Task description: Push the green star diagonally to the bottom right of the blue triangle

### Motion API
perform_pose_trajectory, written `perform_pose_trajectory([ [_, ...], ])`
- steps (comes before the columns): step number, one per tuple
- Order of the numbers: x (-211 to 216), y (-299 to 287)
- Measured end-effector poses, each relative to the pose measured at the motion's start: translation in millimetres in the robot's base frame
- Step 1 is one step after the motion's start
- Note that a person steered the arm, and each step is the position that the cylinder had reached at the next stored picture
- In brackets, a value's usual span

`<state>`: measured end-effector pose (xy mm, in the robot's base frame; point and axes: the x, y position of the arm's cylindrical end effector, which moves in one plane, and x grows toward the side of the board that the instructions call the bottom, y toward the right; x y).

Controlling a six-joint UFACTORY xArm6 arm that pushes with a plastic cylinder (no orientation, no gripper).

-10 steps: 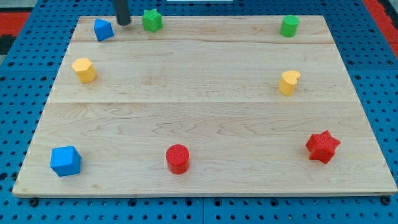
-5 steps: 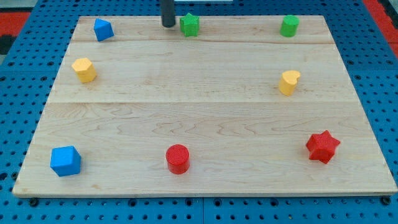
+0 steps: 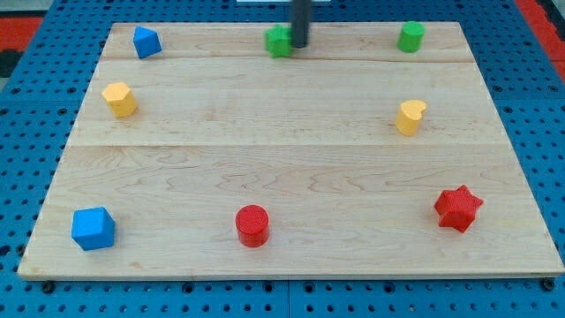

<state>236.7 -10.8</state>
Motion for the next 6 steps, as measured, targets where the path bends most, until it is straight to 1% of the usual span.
perform_pose_trajectory([
  [1, -19, 8],
  [2, -41, -17],
  [3, -26, -81],
  [4, 24, -89],
  [5, -11, -87],
  [6, -29, -29],
])
